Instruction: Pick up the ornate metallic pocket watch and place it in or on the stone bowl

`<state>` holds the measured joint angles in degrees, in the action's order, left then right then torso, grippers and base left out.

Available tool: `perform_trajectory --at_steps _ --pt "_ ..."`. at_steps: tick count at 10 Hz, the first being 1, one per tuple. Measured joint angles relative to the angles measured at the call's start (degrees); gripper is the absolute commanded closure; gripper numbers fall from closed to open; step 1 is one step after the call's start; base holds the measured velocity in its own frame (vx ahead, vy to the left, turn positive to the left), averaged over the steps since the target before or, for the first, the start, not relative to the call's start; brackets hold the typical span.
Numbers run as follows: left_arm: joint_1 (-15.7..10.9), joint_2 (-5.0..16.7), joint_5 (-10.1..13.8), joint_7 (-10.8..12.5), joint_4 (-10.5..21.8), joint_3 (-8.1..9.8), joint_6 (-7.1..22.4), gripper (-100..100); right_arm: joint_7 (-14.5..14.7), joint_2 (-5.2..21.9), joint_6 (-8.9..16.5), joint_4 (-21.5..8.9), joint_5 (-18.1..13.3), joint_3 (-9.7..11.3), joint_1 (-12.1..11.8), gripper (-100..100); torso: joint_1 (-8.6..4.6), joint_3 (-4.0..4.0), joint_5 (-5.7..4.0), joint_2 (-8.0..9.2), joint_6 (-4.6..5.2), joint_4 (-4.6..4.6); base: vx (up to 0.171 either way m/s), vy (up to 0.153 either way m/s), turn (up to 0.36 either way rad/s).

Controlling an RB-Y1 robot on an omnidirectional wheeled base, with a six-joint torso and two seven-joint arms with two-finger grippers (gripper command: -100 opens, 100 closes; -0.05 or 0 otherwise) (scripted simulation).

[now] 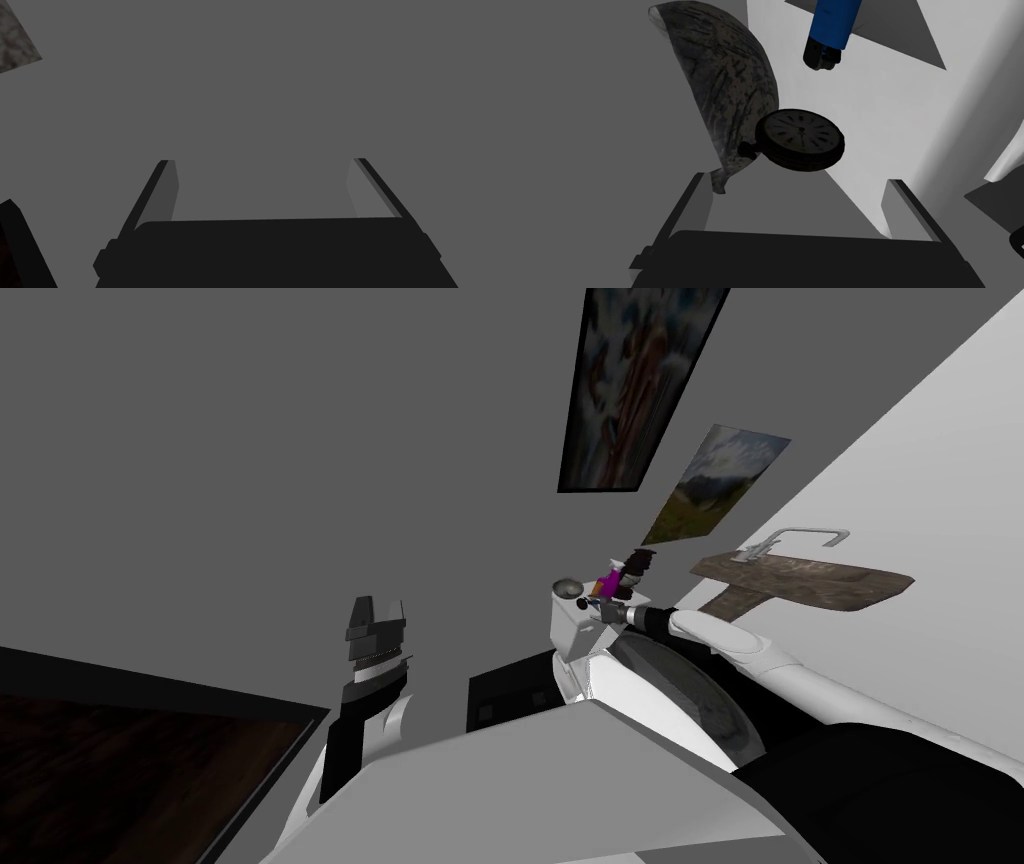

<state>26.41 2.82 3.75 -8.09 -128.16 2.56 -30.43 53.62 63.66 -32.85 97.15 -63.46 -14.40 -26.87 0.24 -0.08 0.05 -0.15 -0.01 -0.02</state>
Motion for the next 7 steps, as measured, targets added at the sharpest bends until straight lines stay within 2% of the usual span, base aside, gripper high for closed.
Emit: perform_trajectory --at_steps 1,2,3,4,7 --pt "0.0 0.0 0.0 0.0 0.0 0.0 0.0 0 0.65 1.13 -0.15 -0.6 -1.25 -0.16 0.07 -100 -0.01 0.02 -0.01 0.03 -0.01 0.01 0.012 0.015 0.018" --pt "0.0 0.0 0.0 0.0 0.0 0.0 0.0 0 0.84 1.24 -0.2 -0.67 -1.39 -0.18 0.09 0 -0.08 0.05 -0.03 0.1 0.02 0.02 0.0 0.0 0.0" --pt "0.0 0.0 0.0 0.0 0.0 0.0 0.0 0 0.82 1.23 -0.19 -0.66 -1.37 -0.18 0.09 -100 -0.14 0.08 -0.04 0.14 0.02 0.03 0.0 0.0 0.0" --pt "0.0 0.0 0.0 0.0 0.0 0.0 0.0 0 0.82 1.23 -0.19 -0.66 -1.38 -0.18 0.09 100 -0.15 0.1 -0.05 0.16 0.02 0.04 0.0 0.0 0.0" --pt "0.0 0.0 0.0 0.0 0.0 0.0 0.0 0 0.82 1.23 -0.19 -0.66 -1.38 -0.18 0.09 100 -0.17 0.11 -0.05 0.18 0.02 0.04 0.0 0.0 0.0"
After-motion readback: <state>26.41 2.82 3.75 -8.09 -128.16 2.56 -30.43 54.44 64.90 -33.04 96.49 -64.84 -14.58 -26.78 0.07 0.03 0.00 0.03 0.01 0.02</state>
